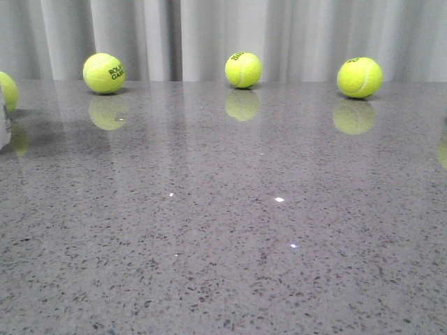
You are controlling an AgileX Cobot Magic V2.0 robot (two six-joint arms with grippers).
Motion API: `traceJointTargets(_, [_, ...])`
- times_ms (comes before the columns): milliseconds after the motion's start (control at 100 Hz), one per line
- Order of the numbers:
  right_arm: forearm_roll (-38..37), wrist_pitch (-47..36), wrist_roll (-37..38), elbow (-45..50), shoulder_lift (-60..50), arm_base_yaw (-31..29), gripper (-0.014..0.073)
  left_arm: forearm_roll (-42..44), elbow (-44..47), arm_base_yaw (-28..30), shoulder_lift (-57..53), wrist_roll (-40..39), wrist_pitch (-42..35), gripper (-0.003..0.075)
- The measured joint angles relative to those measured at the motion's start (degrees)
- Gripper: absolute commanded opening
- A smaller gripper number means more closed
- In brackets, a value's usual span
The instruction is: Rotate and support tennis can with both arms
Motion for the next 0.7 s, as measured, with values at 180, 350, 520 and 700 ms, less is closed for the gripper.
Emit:
traceJointTargets(180, [0.0,0.0,0.0,0.0,0.0,0.0,-0.0068,2.7,-0.1,0.0,-3.5,-1.6,0.2,0.0566])
traceJointTargets(350, [0.0,0.0,0.0,0.0,0.0,0.0,-0.0068,4.6,0.2,0.0,-10.0,-5.2,0.3,0.0566])
traceJointTargets(520, [0.0,0.0,0.0,0.0,0.0,0.0,-0.0068,6.0,6.4,0.0,-19.1,-8.8,-0.7,0.0566])
traceJointTargets(700, [0.0,0.0,0.0,0.0,0.0,0.0,-0.0068,7.1,19.3,0.0,-31.1,-12.7,-8.5,0.0566])
